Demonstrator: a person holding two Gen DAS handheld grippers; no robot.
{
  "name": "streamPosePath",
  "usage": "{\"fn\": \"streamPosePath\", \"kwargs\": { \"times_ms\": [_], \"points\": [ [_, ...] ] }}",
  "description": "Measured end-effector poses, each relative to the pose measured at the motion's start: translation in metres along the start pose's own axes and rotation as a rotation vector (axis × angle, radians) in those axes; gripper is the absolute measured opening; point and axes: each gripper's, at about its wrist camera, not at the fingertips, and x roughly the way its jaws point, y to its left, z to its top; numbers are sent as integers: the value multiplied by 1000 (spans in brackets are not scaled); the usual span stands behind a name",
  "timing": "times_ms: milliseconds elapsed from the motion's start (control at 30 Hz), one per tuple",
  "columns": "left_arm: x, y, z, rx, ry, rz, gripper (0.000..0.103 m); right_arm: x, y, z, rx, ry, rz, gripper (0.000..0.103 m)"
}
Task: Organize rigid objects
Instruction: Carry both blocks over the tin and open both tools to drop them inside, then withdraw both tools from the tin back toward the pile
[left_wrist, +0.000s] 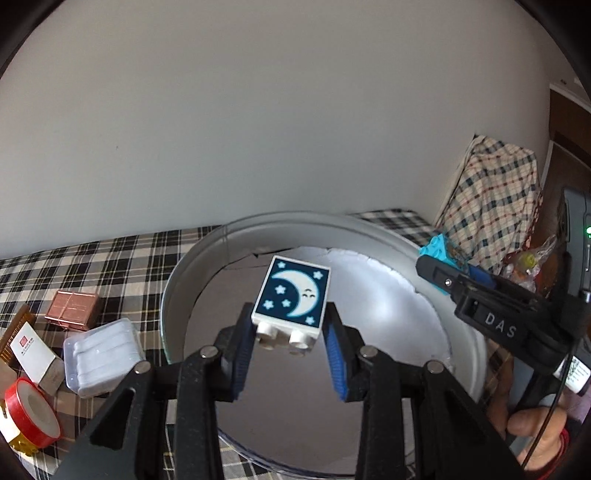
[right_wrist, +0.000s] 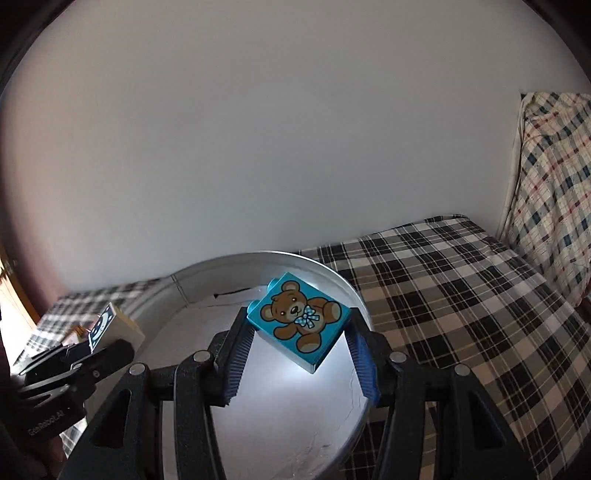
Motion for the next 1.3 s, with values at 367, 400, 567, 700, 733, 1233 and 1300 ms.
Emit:
{"fn": "streamPosePath", "kwargs": {
  "times_ms": [367, 400, 567, 700, 733, 1233, 1300],
  "points": [
    [16, -3, -6, 21, 26, 52, 36, 13, 1, -4, -17, 50, -48, 54],
    [16, -4, -7, 27, 22, 65, 37, 14, 2, -4, -17, 49, -45, 56],
    [2, -13, -11, 94, -51, 150, 92, 10, 2, -3, 0, 16, -12, 79],
    [-30, -1, -6, 56, -173, 188, 101, -27, -12, 4, 66, -180, -55, 85],
    [-38, 5, -5, 40, -201, 207, 103, -36, -17, 4, 91, -232, -71, 91],
    [-60, 60, -25, -26, -199, 336, 103, -40, -54, -11, 235, -256, -178, 93],
    [-62, 62, -28, -13, -200, 355, 103, -42, -54, -14, 242, -267, -195, 93]
  ]
}}
